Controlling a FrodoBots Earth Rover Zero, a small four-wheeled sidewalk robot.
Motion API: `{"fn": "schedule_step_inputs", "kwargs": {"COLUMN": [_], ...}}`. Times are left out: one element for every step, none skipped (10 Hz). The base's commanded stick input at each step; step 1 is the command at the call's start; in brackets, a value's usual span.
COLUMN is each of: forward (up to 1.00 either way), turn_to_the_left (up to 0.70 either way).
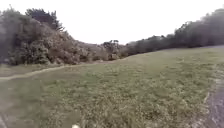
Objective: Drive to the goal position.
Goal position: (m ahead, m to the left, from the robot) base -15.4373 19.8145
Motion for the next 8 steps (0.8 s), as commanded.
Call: {"fn": "schedule_step_inputs", "kwargs": {"forward": [0.7,0.7,0.7,0.7,0.7,0.7,0.7,0.7], "turn_to_the_left": [0.35,0.35,0.35,0.35,0.35,0.35,0.35,0.35]}}
